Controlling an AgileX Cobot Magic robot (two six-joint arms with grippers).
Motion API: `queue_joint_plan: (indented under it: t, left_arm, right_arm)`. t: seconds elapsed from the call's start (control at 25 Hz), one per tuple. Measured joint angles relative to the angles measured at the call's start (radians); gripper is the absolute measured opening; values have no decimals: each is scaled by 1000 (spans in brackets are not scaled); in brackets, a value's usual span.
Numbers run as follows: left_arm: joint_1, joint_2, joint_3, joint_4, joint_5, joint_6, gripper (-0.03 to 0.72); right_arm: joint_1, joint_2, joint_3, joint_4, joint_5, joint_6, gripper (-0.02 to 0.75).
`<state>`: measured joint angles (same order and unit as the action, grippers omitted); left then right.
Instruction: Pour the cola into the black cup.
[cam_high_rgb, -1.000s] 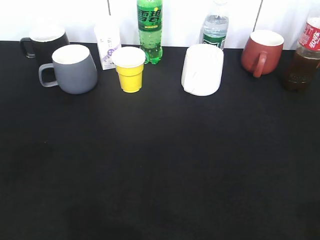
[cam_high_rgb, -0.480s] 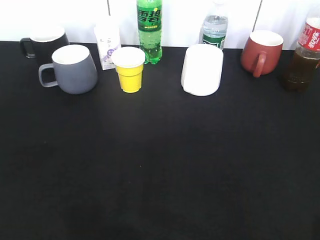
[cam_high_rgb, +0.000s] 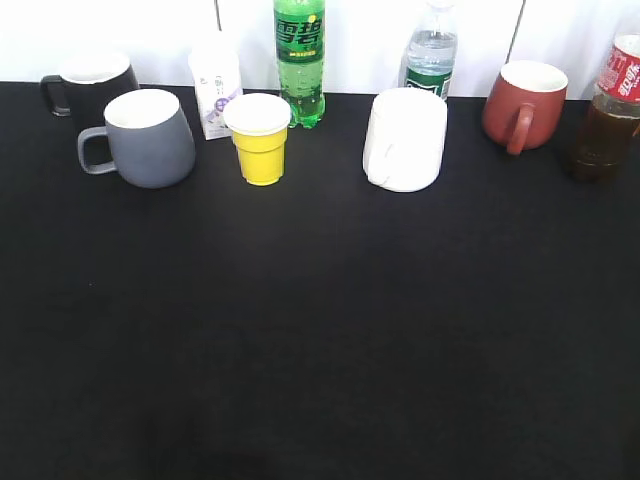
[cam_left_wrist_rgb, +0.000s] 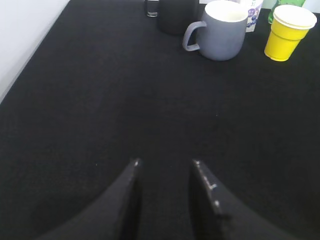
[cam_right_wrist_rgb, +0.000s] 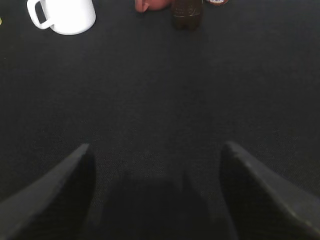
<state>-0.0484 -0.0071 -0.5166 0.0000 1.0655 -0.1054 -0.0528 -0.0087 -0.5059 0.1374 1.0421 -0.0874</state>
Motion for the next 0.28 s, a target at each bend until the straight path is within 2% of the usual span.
queue_joint_plan:
  t: [0.28]
  left_arm:
    - [0,0,0,0,0,0,237]
  right_arm:
    - [0,0,0,0,0,0,585]
